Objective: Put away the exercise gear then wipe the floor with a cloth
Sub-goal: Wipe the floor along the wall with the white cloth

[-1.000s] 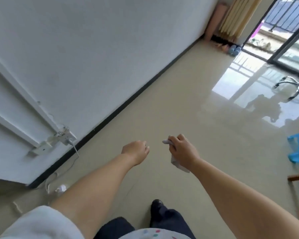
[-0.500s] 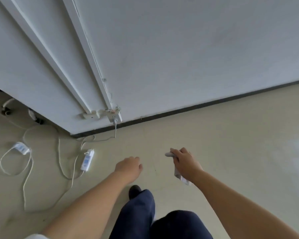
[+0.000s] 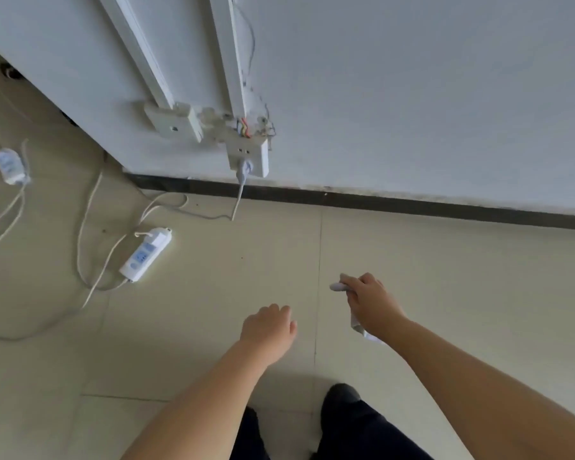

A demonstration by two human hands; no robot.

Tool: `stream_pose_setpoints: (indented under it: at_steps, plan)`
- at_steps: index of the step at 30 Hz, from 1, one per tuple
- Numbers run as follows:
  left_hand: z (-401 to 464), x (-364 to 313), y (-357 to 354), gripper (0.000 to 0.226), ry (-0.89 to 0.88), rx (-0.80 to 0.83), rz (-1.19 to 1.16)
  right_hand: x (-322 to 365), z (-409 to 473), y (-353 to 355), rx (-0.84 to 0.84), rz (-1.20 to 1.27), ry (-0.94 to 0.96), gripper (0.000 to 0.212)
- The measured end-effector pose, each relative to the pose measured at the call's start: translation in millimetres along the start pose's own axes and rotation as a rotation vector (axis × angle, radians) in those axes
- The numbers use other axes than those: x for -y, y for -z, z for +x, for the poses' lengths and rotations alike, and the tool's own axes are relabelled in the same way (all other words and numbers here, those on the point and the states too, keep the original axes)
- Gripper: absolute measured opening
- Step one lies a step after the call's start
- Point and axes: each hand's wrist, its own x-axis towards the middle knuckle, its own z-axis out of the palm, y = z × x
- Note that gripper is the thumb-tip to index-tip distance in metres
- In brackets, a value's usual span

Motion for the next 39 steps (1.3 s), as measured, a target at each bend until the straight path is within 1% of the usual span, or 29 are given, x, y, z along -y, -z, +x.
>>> stream_pose_setpoints:
  at_steps: [5,7,9,11,12,13,14,15,16,18,20,21,22,23,25,28,30,31,32,34,36,37,39]
  plan:
    - [102,62,-98,0.034,0.009,-0.026,0.093,-14,95,-130,0.022,-0.061,0.163,0.038]
    - [145,87,-126,0.034,-0.022,-0.092,0.144,-19,130,-174,0.035,-0.114,0.220,0.037]
    - [183,109,-151,0.037,-0.099,-0.228,0.233,-25,159,-213,0.024,-0.160,0.250,0.035]
    - [212,122,-175,0.045,-0.167,-0.402,0.262,-28,168,-252,-0.055,-0.171,0.281,0.034]
    - [222,127,-187,0.045,-0.169,-0.463,0.237,-30,161,-271,-0.107,-0.170,0.320,0.035]
    - [227,131,-196,0.044,-0.169,-0.501,0.188,-32,151,-289,-0.135,-0.190,0.365,0.038]
    - [227,133,-204,0.047,-0.153,-0.501,0.143,-37,138,-305,-0.131,-0.237,0.414,0.044]
    - [226,136,-213,0.052,-0.133,-0.498,0.116,-44,123,-316,-0.084,-0.308,0.464,0.051]
    - [223,139,-218,0.056,-0.109,-0.496,0.108,-53,111,-321,-0.040,-0.389,0.533,0.057]
    - [216,146,-224,0.060,-0.048,-0.497,0.079,-72,107,-309,0.052,-0.519,0.735,0.057]
    - [215,154,-227,0.060,-0.002,-0.516,0.048,-85,140,-287,0.097,-0.635,0.911,0.050]
    - [217,157,-230,0.059,-0.008,-0.540,0.041,-87,165,-277,0.091,-0.667,0.922,0.049]
    - [219,159,-233,0.059,-0.026,-0.558,0.038,-85,193,-266,0.065,-0.663,0.866,0.050]
    - [220,161,-237,0.060,-0.047,-0.581,0.036,-78,223,-252,0.019,-0.650,0.771,0.052]
    - [223,164,-241,0.061,-0.056,-0.610,0.038,-49,281,-222,-0.057,-0.628,0.625,0.060]
    - [224,163,-243,0.061,-0.046,-0.604,0.053,9,347,-188,0.033,-0.577,0.444,0.058]
    - [222,162,-241,0.061,-0.039,-0.610,0.042,40,355,-191,0.052,-0.563,0.390,0.059]
    - [221,162,-239,0.061,-0.039,-0.622,0.027,46,347,-202,0.053,-0.556,0.395,0.061]
    - [220,161,-236,0.060,-0.036,-0.638,0.009,45,331,-217,0.049,-0.547,0.448,0.064]
    - [218,159,-230,0.055,-0.036,-0.693,-0.038,25,279,-251,0.070,-0.539,0.660,0.067]
    - [217,157,-223,0.051,-0.035,-0.757,-0.074,-15,212,-278,0.099,-0.591,0.859,0.063]
    - [217,156,-219,0.052,-0.026,-0.782,-0.077,-36,179,-285,0.141,-0.647,0.953,0.061]
    - [218,152,-214,0.054,0.001,-0.795,-0.059,-74,134,-289,0.278,-0.779,1.142,0.059]
